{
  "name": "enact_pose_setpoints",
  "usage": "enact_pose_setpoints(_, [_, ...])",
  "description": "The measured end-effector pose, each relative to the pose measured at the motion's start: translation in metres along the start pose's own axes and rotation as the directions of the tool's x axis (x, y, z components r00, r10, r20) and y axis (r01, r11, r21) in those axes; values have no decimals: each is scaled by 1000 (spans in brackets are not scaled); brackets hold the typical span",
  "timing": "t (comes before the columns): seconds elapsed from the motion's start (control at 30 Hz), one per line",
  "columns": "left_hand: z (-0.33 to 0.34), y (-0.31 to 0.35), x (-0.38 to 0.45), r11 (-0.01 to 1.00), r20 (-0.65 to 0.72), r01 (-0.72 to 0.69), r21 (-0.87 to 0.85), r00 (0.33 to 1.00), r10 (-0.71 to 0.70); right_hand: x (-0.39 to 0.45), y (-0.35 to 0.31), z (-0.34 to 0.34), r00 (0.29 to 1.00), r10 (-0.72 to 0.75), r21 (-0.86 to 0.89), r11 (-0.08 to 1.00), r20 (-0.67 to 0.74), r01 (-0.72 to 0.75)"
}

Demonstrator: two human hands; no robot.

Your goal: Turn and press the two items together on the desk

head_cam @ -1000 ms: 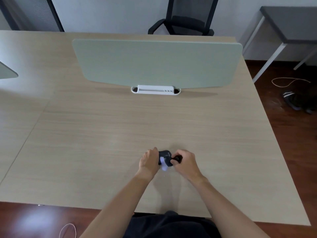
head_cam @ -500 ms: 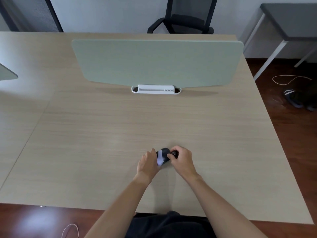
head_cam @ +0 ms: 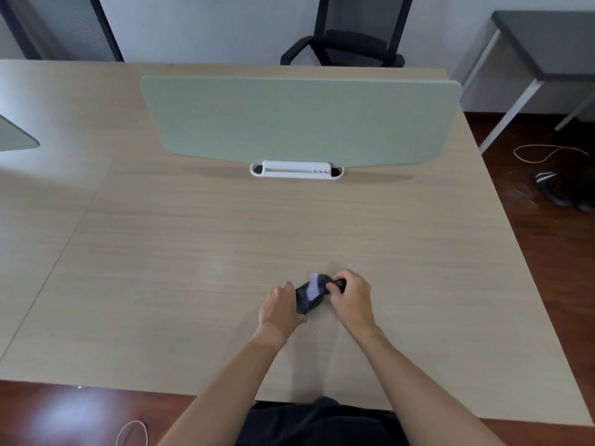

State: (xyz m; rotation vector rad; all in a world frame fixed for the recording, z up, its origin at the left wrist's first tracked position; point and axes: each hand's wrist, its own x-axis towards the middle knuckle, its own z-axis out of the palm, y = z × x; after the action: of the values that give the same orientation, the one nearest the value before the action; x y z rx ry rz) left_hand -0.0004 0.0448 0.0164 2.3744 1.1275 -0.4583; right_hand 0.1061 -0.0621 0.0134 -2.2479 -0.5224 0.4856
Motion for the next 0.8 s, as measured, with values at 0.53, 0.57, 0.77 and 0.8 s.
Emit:
enact_pose_setpoints(0.53, [-10, -6, 5, 996, 54, -61, 64, 997, 57, -6, -3, -10, 995, -25, 38, 999, -100, 29])
enact_pose_setpoints(0.57, [-11, -6, 5, 995, 55, -68, 70, 996, 64, -5, -6, -11, 996, -23, 74, 997, -82, 29])
enact_pose_setpoints(0.77, [-11, -10, 8, 989, 51, -120, 80, 992, 117, -5, -6, -2, 957, 138, 60, 985, 257, -159])
enact_pose_setpoints(0.8, [-11, -11, 8, 988, 58, -122, 92, 991, 117, -5, -4, -2, 966, 143, 54, 986, 215, -158])
